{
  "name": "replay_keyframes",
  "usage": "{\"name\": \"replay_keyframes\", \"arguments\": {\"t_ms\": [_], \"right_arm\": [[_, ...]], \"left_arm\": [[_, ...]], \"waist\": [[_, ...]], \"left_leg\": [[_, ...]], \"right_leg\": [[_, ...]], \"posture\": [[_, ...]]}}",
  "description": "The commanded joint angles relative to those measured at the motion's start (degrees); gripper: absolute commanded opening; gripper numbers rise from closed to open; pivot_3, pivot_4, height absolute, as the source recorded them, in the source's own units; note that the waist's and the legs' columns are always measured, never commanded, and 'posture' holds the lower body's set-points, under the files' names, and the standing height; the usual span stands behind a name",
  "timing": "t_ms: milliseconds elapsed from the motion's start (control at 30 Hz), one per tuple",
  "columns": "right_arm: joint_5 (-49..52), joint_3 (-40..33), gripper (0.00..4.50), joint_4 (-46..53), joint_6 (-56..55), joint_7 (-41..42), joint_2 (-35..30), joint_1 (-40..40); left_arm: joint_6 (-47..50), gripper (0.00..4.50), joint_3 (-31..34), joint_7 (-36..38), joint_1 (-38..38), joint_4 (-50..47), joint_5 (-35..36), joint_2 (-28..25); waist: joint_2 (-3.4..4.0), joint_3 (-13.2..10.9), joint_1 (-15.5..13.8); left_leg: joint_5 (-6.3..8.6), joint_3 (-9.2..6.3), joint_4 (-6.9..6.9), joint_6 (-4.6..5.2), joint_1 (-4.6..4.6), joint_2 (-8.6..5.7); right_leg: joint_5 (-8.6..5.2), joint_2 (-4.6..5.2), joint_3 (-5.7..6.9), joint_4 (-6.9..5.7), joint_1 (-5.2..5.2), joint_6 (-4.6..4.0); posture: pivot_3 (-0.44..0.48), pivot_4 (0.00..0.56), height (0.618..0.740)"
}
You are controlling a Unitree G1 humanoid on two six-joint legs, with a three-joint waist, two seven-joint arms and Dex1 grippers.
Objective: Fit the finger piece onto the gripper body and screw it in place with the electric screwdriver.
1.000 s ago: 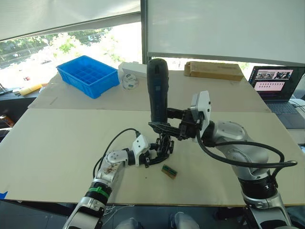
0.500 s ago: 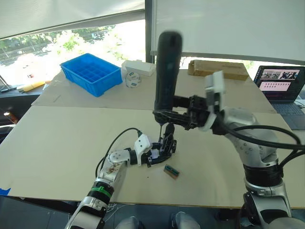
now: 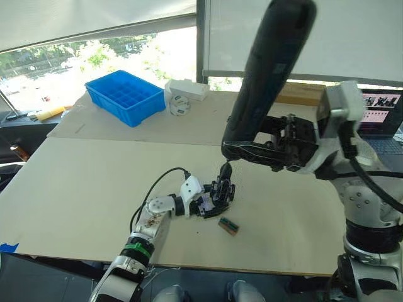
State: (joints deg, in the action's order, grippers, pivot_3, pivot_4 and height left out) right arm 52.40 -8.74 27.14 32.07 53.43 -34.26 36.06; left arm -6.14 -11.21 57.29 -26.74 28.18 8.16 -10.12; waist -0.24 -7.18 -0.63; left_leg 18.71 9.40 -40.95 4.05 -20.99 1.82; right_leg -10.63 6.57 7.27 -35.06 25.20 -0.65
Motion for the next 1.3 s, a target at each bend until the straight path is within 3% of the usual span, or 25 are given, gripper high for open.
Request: {"name": "replay_keyframes", "arguments": {"t_ms": [33,200,333,467,733,867,1033,1300], "right_arm": [[4.9,-4.8,1.9,3.0,0.9,-1.9,-2.1,0.1],[9.8,-11.5,1.9,5.4,3.5,-5.8,-7.4,-3.3],[6.8,-15.1,1.9,7.4,1.0,-3.5,-11.0,-10.6],[1.5,-20.3,1.9,8.5,-3.6,-1.7,-10.7,-21.3],[-5.8,-26.9,1.9,8.0,-11.5,6.9,-8.4,-43.7],[-6.6,-24.5,1.9,8.7,-13.6,5.6,-7.0,-43.5],[-5.0,-17.4,1.9,13.0,-12.2,0.5,-5.2,-38.5],[-6.6,-3.4,1.9,17.1,-11.7,-6.0,-1.0,-30.4]], "left_arm": [[1.8,4.48,1.1,0.8,2.4,-0.6,0.6,-2.8],[3.6,4.48,4.4,4.6,6.5,-7.0,4.3,-10.1],[8.4,4.48,7.9,9.6,9.8,-11.4,10.7,-15.5],[7.6,4.48,13.3,17.5,13.6,-12.5,15.2,-23.9],[1.7,4.48,20.0,25.7,15.4,-8.8,17.3,-32.2],[2.4,4.48,19.5,27.5,15.5,-10.5,18.2,-32.1],[5.1,4.48,16.0,27.3,17.4,-21.1,19.6,-29.6],[6.3,4.48,5.0,22.1,16.1,-27.0,13.6,-22.5]], "waist": [[0.0,0.0,0.2],[-0.01,0.0,1.4],[0.04,-0.1,1.5],[0.0,-0.2,1.3],[-0.01,-0.3,-0.2],[-0.02,-0.5,0.1],[-0.04,-0.6,0.3],[-0.03,-0.6,-0.1]], "left_leg": [[0.0,-0.01,0.0,0.0,0.0,0.01],[-0.08,-0.01,0.1,-0.14,-0.01,0.1],[-0.14,-0.03,0.2,-0.26,-0.02,0.17],[-0.14,-0.02,0.19,-0.26,-0.13,0.17],[-0.07,0.04,0.16,-0.15,-0.27,0.01],[-0.07,0.1,0.14,-0.15,-0.25,0.0],[-0.09,0.1,0.16,-0.22,-0.24,0.04],[-0.14,0.2,0.14,-0.29,-0.27,-0.02]], "right_leg": [[0.01,0.0,0.0,0.0,0.0,-0.02],[-0.01,-0.07,-0.07,-0.02,0.1,-0.15],[-0.08,-0.13,-0.11,-0.04,0.17,-0.27],[-0.1,-0.17,-0.09,-0.02,0.26,-0.23],[-0.23,-0.29,-0.06,0.0,0.36,0.05],[-0.26,-0.26,-0.1,0.01,0.38,0.13],[-0.2,-0.16,-0.21,-0.06,0.49,0.0],[-0.19,-0.52,-0.18,-0.1,0.53,-0.09]], "posture": [[0.0,0.15,0.74],[0.0,0.15,0.74],[0.0,0.15,0.74],[0.0,0.15,0.74],[0.0,0.15,0.74],[0.0,0.15,0.74],[0.0,0.15,0.74],[0.0,0.15,0.74]]}}
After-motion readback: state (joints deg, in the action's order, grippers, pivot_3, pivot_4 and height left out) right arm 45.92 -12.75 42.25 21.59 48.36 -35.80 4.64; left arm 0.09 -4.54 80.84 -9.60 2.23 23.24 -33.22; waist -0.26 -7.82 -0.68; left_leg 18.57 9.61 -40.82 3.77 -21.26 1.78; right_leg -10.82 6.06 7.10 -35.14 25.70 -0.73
